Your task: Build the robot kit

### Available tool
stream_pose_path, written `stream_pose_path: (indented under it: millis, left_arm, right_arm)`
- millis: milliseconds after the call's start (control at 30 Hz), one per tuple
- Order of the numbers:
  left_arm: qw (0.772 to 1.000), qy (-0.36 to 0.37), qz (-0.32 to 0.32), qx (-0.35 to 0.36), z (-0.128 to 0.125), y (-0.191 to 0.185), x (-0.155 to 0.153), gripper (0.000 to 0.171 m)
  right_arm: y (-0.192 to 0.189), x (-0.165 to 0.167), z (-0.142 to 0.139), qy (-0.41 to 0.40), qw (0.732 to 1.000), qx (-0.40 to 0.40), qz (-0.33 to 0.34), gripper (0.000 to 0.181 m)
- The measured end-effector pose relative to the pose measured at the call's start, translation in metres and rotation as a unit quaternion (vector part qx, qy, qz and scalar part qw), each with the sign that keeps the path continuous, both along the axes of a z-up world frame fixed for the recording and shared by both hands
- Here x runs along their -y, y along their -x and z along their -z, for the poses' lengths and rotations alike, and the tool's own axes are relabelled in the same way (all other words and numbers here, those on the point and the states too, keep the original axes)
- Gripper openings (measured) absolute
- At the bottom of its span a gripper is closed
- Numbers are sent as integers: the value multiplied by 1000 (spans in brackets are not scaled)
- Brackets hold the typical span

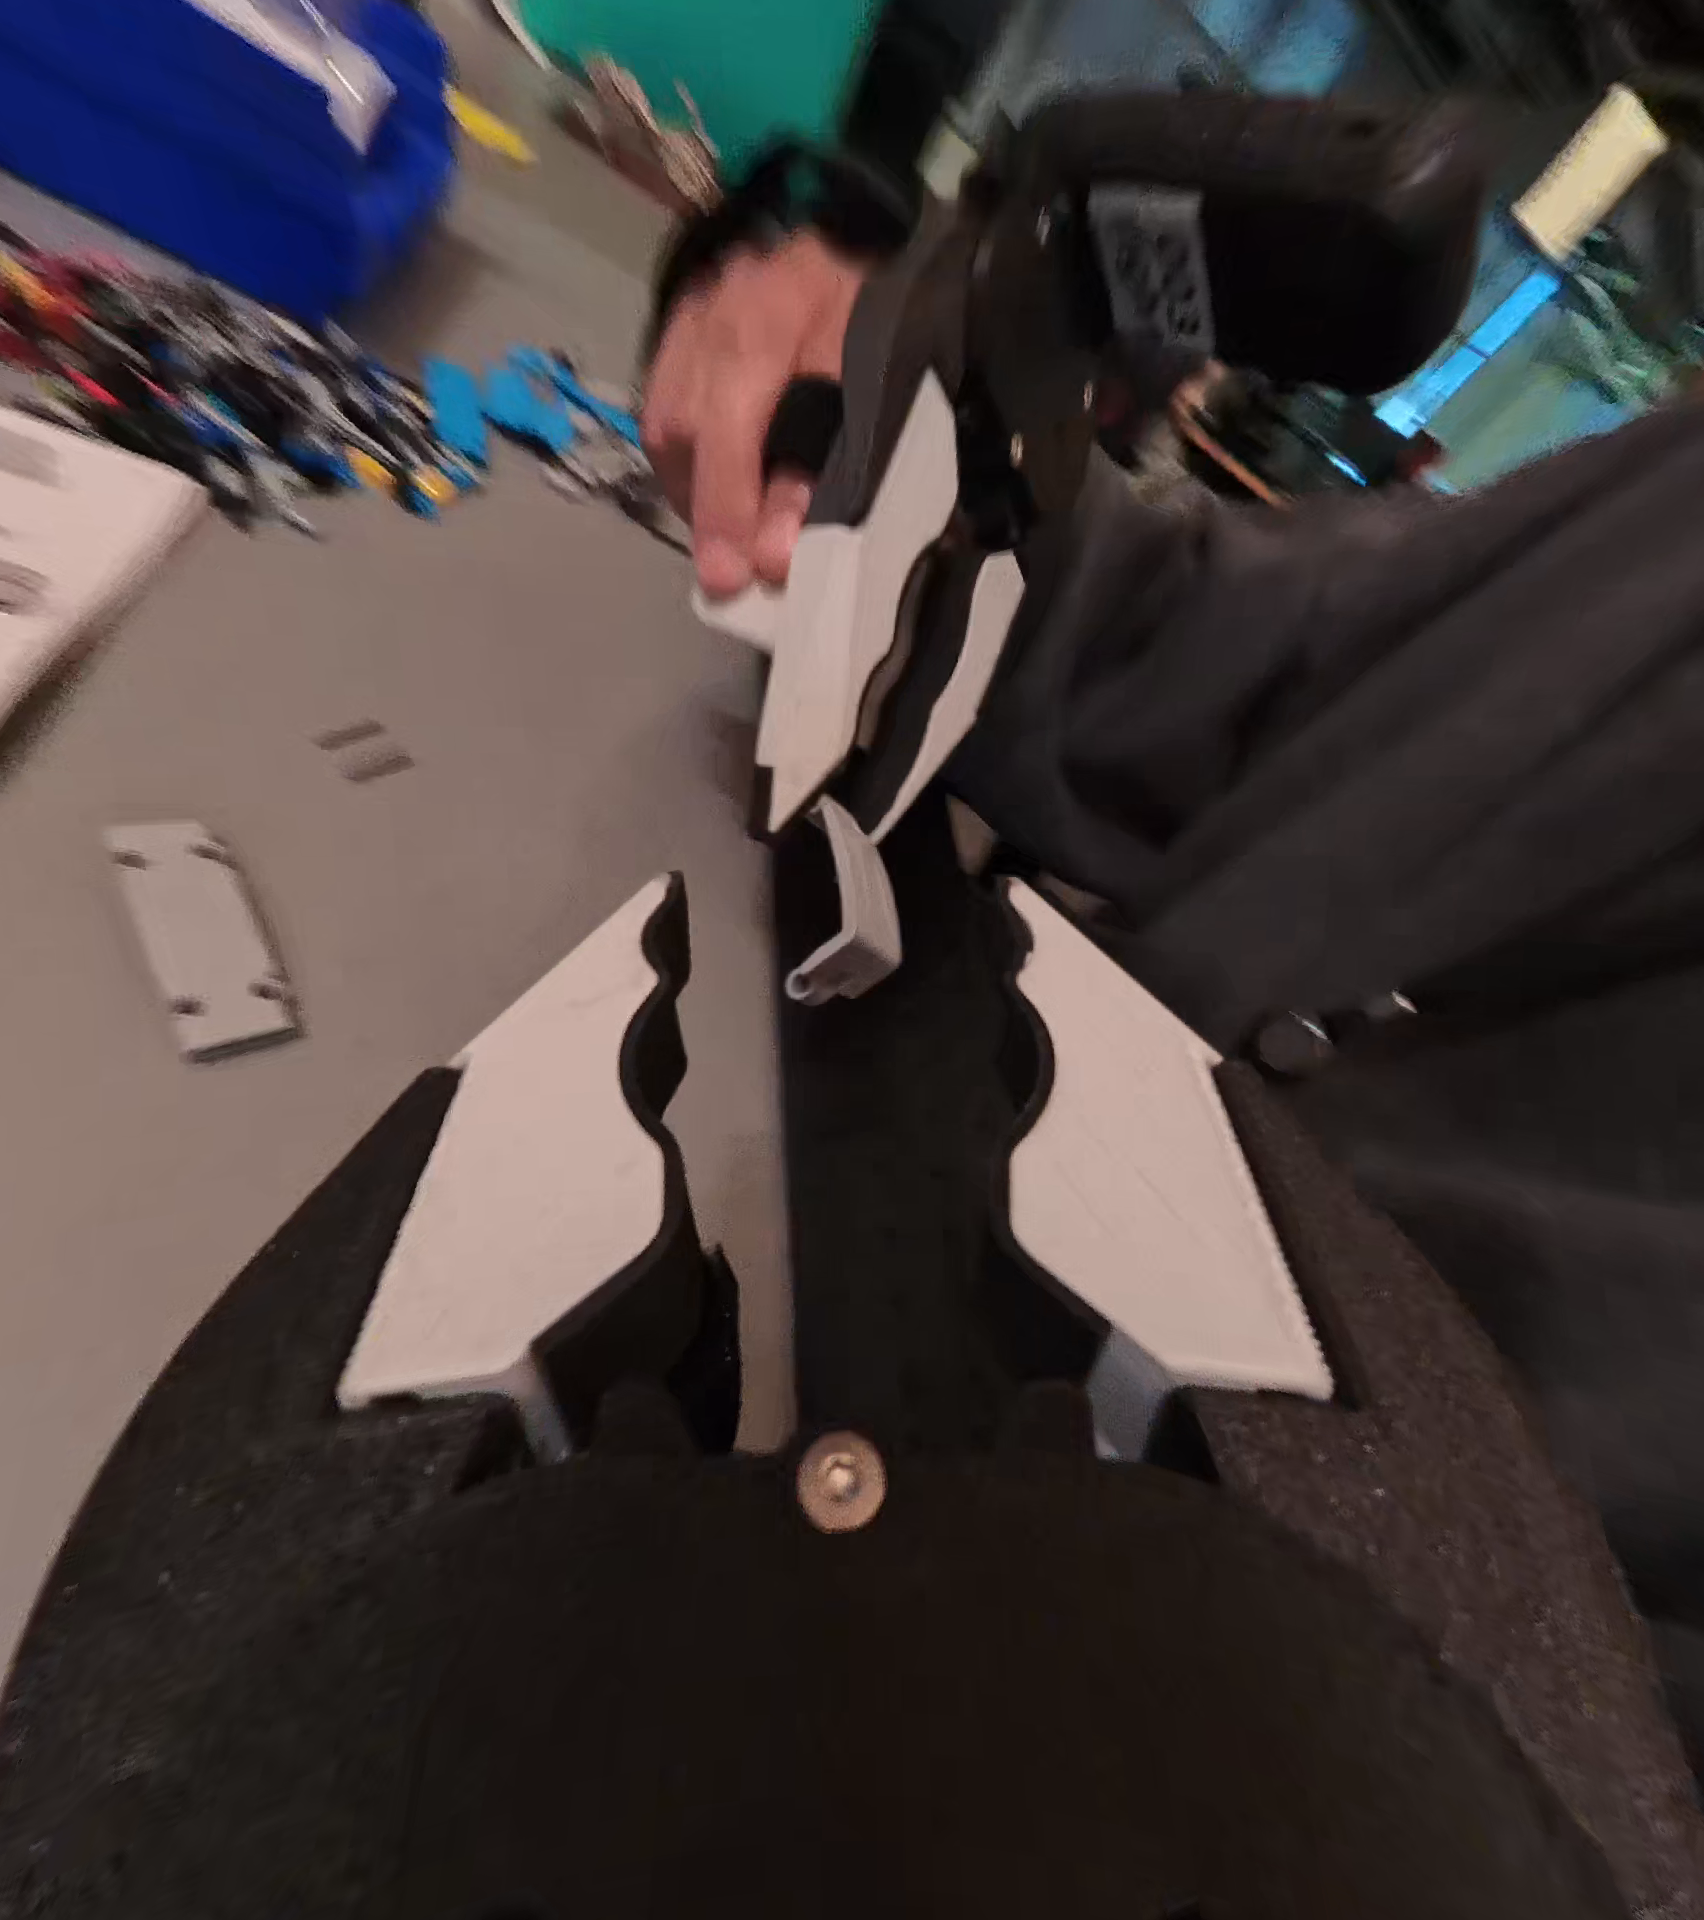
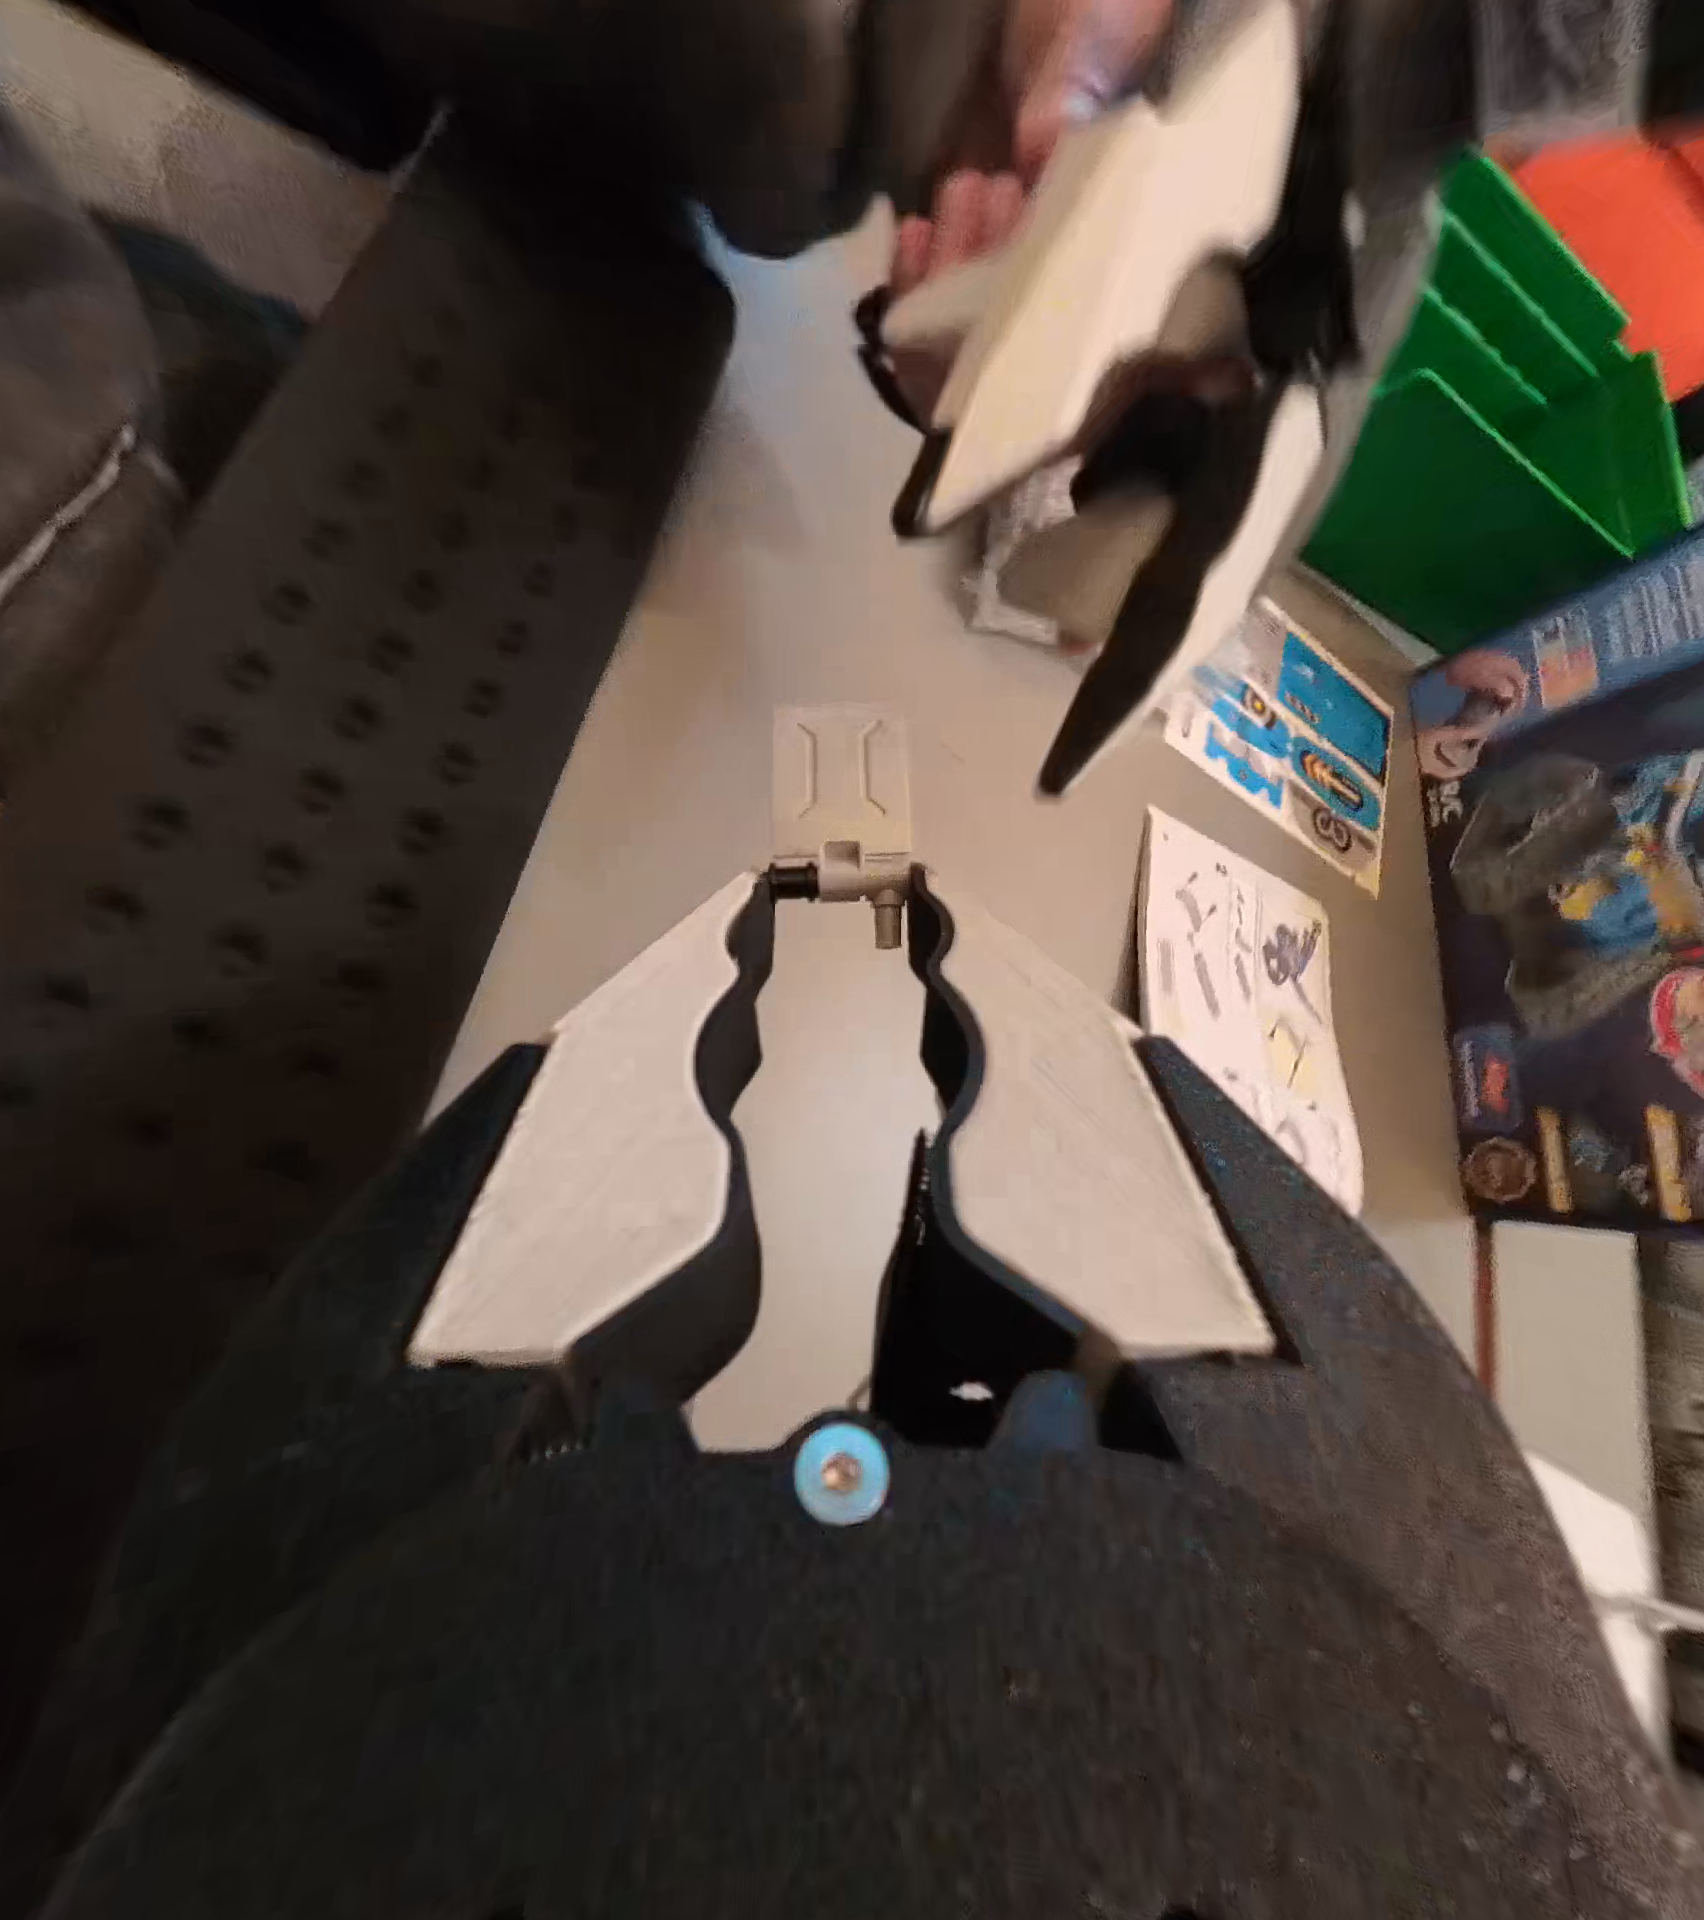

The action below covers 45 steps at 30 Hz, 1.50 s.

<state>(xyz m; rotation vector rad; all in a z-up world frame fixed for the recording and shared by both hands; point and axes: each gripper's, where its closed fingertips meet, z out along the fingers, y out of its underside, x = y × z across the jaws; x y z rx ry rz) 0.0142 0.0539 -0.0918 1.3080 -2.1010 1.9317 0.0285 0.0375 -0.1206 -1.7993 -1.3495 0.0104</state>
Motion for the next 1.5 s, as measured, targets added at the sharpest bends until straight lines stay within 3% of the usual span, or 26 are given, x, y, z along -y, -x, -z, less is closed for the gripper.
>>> stream_pose_path:
  millis: [100, 167, 200, 233, 333, 500, 567, 667, 767, 833, 867, 1000, 1100, 1500]
  left_arm:
    - [991, 32, 109, -66, 17, 10, 17, 53]
    - [986, 28, 135, -92, 31, 10, 20, 37]
    - [985, 32, 136, -97, 34, 7, 19, 19]
    - [986, 39, 130, -100, 36, 3, 18, 4]
    - [989, 71, 81, -106, 41, -15, 7, 1]
    - [986, 151, -42, -55, 34, -38, -37, 1]
    - [974, 209, -77, -34, 29, -43, -52, 0]
    - [963, 249, -97, -32, 32, -46, -64, 1]
    - [961, 251, -115, -2, 28, -46, -73, 0]
    - [957, 273, -102, -2, 25, -43, -73, 1]
    - [955, 281, -96, -3, 24, -42, -73, 1]
    - [953, 291, -91, -2, 22, -42, -73, 1]
    - [950, 302, -85, -7, 22, -41, -72, 1]
    - [945, 314, -86, -3, 20, -41, -75, 1]
  right_arm:
    - [4, -7, 8, 24, 997, 72, -23, 24]
    - [2, -12, 15, 36, 993, 109, -28, 24]
    - [2, -14, 18, 41, 992, 119, -33, 24]
    - [2, -17, 21, 43, 991, 121, -35, 24]
    - [-11, -31, 22, 27, 993, 113, -5, 26]
    - [-53, -51, 10, 23, 990, -85, 108, 50]
    - [-70, -63, 11, 38, 962, -218, 160, 49]
    - [-94, -76, 31, 101, 901, -349, 238, 53]
    - [-99, -76, 8, 128, 810, -521, 237, 45]
    - [-112, -76, -4, 84, 772, -577, 255, 32]
    - [-117, -76, -5, 74, 771, -574, 267, 29]
    - [-140, -73, 4, 18, 816, -475, 329, 19]
    - [-146, -71, 21, 30, 832, -429, 351, 18]
    - [-138, -72, 37, 49, 854, -382, 351, 20]
